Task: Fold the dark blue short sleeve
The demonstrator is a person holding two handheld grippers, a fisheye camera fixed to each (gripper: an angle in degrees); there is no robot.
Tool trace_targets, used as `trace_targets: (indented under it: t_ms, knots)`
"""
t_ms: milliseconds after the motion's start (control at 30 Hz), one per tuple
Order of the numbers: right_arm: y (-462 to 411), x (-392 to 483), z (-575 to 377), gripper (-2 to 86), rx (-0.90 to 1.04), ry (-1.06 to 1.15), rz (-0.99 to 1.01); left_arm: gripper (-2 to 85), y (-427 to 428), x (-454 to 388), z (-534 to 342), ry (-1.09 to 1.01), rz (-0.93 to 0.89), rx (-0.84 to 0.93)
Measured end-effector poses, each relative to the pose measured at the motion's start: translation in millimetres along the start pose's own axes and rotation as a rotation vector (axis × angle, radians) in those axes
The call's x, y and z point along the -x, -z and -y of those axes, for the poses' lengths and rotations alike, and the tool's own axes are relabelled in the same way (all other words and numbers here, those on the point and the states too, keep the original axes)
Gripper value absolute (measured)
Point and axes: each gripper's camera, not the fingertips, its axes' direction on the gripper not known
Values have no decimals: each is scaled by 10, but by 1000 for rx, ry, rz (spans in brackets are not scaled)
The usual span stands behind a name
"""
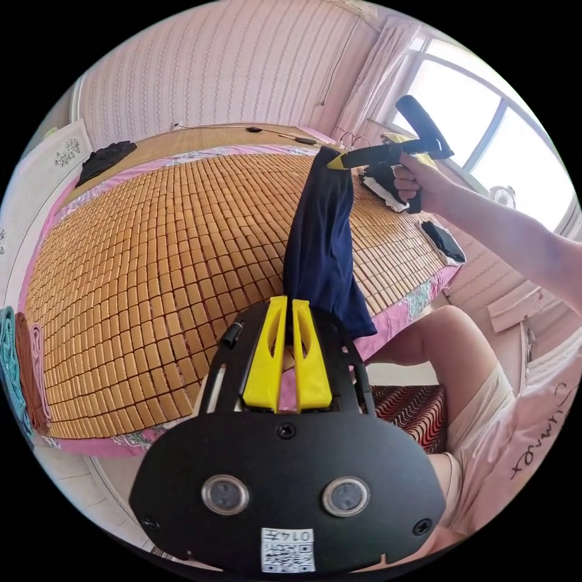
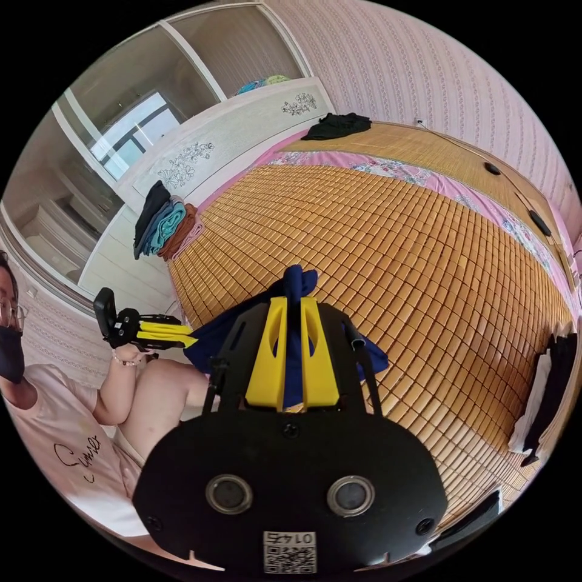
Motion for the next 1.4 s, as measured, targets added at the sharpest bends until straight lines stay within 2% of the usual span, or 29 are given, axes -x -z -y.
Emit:
trace_targets:
  t_ms: [267,600,800,900,967,1033,1067,1133,1200,1267,1400]
  knots:
    - [762,650,-423,22,-162,101,89,-10,1114,-502,-277,3,129,-91]
    - [863,2089,-34,23,-324,363,271,-9,2781,-591,-1039,115,411,-217]
    - [446,3307,787,27,-357,562,376,-7,3589,-137,-1385,242,625,-234]
    - [97,4001,1525,36,-295,607,369,3,4030,419,-1404,343,717,-280]
    - [-311,4633,2306,52,-178,531,304,21,4224,920,-1390,454,785,-310]
    - [-650,5048,2849,96,-89,474,242,45,4297,1475,-1433,662,879,-277]
    - [-887,5221,3065,112,5,423,104,56,4273,1759,-1520,801,872,-252]
    - [-1073,5292,3112,117,61,356,37,60,4161,1943,-1652,905,841,-244]
    - [-1145,5260,2902,90,32,438,101,65,3928,1867,-1739,899,800,-257]
    - [-1348,5034,2466,89,70,522,42,70,3687,1740,-1717,866,741,-199]
    - [-1435,4389,1531,109,157,585,79,72,3075,1071,-1488,695,791,-95]
